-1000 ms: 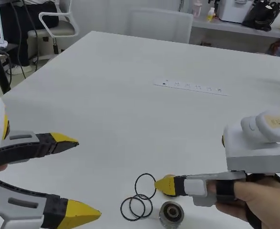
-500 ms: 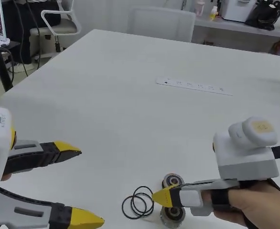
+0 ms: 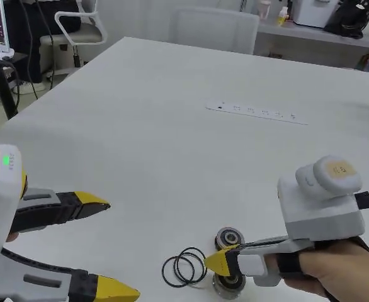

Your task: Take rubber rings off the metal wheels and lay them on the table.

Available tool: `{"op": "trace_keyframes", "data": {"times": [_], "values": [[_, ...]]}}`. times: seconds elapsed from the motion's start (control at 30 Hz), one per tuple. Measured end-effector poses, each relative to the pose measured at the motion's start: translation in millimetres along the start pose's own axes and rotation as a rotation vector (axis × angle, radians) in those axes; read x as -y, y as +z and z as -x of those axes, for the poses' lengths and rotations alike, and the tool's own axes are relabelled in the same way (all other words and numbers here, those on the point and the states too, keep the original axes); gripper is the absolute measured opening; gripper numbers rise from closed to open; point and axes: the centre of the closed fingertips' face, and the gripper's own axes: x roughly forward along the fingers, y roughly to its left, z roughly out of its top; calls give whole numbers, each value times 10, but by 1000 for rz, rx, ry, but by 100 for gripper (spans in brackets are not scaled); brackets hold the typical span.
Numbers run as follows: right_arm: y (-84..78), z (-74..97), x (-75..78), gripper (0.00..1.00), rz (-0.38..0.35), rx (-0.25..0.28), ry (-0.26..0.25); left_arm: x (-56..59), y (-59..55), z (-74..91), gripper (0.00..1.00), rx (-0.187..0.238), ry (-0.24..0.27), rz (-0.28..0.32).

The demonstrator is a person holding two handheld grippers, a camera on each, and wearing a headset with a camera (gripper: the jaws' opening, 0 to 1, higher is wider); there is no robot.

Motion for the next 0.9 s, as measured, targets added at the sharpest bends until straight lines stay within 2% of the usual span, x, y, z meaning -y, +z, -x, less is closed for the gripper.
{"op": "trace_keyframes", "data": {"times": [0.67, 0.9], "values": [[-10, 26, 131, 0, 7, 0, -61, -21, -18, 8, 72, -2, 10, 6], [8, 43, 182, 5, 8, 10, -83, -29, -25, 9, 72, -4, 13, 5]]}}
